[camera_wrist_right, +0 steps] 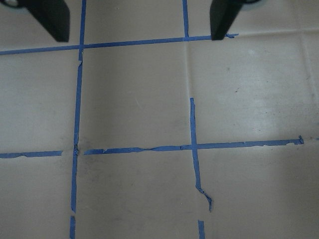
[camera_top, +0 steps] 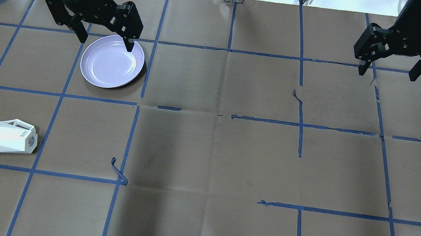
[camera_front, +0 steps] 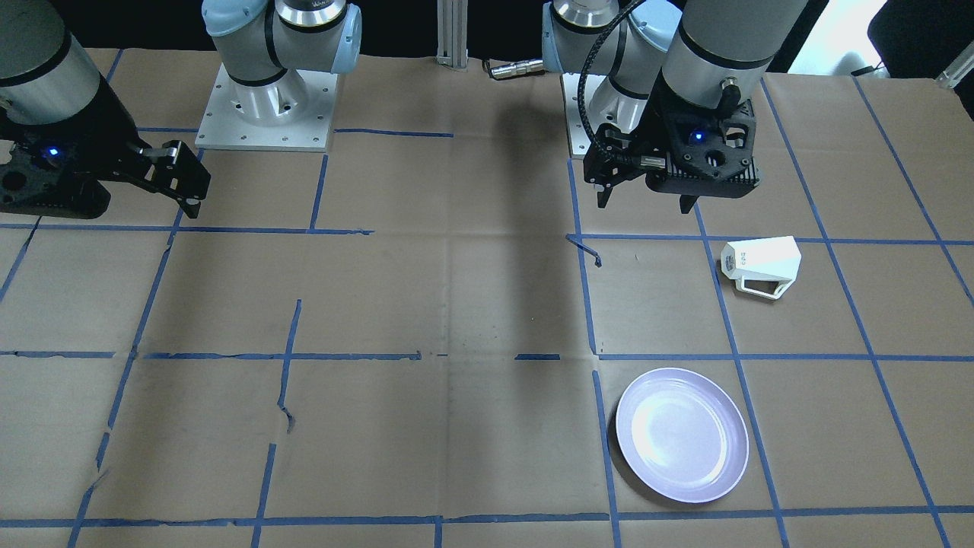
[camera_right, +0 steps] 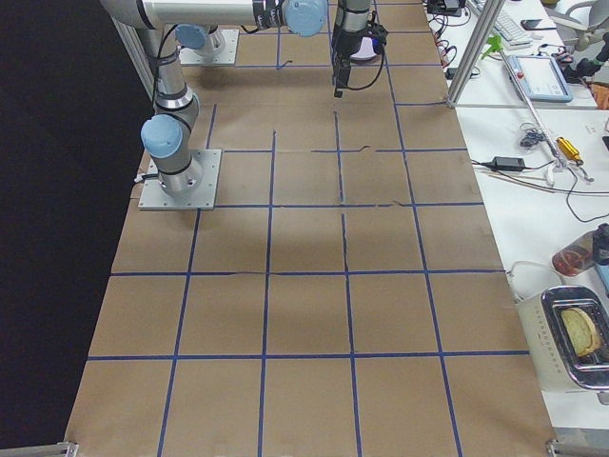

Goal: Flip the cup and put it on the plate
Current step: 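Move the left gripper from the plate toward the white mug, then lower the left gripper beside the white mug lying on its side, then close the left gripper on the mug's rim and grip it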

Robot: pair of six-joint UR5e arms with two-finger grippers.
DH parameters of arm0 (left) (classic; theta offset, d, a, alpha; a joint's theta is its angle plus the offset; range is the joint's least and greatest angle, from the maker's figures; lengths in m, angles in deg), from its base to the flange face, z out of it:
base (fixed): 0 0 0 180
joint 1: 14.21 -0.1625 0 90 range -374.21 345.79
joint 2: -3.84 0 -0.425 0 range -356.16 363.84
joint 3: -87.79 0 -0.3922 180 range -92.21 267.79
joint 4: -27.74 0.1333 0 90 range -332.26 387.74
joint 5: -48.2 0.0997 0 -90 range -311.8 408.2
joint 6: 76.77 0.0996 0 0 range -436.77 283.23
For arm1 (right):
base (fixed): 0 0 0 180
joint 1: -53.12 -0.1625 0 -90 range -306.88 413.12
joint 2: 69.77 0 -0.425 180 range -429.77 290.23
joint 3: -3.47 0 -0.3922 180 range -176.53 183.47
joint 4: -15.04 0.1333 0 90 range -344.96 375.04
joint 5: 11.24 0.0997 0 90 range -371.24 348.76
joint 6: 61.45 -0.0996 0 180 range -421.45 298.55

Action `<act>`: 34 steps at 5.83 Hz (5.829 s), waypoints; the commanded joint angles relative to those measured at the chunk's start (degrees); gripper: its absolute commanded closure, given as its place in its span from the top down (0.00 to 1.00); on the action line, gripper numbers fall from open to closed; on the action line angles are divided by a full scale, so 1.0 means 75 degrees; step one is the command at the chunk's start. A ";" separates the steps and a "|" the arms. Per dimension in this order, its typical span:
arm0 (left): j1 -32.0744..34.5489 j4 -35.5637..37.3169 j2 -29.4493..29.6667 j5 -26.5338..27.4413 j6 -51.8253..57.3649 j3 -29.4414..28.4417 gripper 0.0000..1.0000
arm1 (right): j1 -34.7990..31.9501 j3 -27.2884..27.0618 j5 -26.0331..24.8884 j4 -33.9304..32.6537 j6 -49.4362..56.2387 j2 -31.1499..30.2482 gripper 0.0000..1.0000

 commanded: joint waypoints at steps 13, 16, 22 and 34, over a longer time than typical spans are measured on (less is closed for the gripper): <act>-0.7112 0.0277 -0.0746 0.0585 0.8292 0.1474 0.99 | 0.0000 0.0000 0.0000 0.0003 0.0000 0.0000 1.00; -0.7323 0.0211 0.0623 -0.0687 0.9315 0.1403 0.99 | 0.0000 0.0000 0.0000 0.0003 0.0000 0.0000 1.00; -0.8683 -0.1547 0.3250 -0.2787 1.0781 0.1321 0.97 | 0.0000 0.0000 0.0000 0.0003 0.0000 0.0000 1.00; -0.9130 -0.3727 0.4753 -0.4266 1.1330 0.1392 0.34 | 0.0000 0.0000 0.0000 0.0003 0.0000 0.0000 1.00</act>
